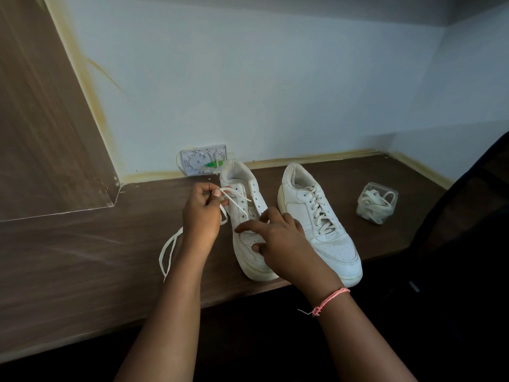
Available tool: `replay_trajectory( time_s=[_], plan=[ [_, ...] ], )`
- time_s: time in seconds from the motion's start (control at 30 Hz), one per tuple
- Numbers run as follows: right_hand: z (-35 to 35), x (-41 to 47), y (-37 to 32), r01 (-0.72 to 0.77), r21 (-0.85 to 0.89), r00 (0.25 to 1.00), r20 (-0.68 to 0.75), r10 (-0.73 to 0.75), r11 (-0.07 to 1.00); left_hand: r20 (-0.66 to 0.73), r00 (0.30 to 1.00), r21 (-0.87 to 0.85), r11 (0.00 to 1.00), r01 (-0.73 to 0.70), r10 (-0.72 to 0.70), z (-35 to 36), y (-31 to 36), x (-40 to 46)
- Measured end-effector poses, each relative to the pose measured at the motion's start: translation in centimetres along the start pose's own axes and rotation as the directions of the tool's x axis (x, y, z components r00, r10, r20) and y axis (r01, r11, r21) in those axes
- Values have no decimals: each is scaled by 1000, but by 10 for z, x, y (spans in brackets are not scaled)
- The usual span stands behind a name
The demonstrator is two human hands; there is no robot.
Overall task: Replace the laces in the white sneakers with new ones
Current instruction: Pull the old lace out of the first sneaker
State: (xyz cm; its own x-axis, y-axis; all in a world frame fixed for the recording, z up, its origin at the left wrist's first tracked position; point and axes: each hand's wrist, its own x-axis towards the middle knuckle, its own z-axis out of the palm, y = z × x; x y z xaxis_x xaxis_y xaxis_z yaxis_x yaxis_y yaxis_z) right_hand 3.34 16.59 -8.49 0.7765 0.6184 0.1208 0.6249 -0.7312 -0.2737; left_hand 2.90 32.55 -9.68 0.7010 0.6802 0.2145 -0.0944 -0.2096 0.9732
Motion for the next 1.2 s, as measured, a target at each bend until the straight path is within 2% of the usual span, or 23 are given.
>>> replay_trajectory(
  time_s=[0.33, 0.53, 0.67, 0.8, 0.9, 0.97, 1.07, 1.2],
  plan=[
    [4, 1, -7, -40, 6, 999, 4, 40, 999, -54, 998, 91, 995, -32, 37, 3, -3, 2],
    [2, 0, -10, -40, 6, 999, 20, 40, 999, -124, 986, 108, 989, -99, 112, 8, 4, -5],
    [2, 0, -9, -14, 52, 1000, 13, 14, 999, -127, 965, 125, 969, -212, 228, 9, 5, -9],
    [0, 3, -2, 18, 95, 1000, 11, -19, 995, -7, 972, 57, 971, -234, 235, 11, 1, -7],
    [-6, 4, 8, -22, 251, 1000, -13, 27, 968, 123, 969, 7, 977, -215, 212, 10, 1, -6],
    [-6, 5, 13, -47, 330, 998, -28, 60, 943, 151, 968, -5, 979, -202, 201, 10, 1, -7],
    [4, 8, 7, -70, 301, 976, -178, 128, 951, 160, 971, -26, 985, -173, 175, 10, 2, -9],
    [24, 14, -9, -135, 149, 888, -420, 186, 980, 163, 974, -56, 987, -150, 157, 11, 3, -8]
  ],
)
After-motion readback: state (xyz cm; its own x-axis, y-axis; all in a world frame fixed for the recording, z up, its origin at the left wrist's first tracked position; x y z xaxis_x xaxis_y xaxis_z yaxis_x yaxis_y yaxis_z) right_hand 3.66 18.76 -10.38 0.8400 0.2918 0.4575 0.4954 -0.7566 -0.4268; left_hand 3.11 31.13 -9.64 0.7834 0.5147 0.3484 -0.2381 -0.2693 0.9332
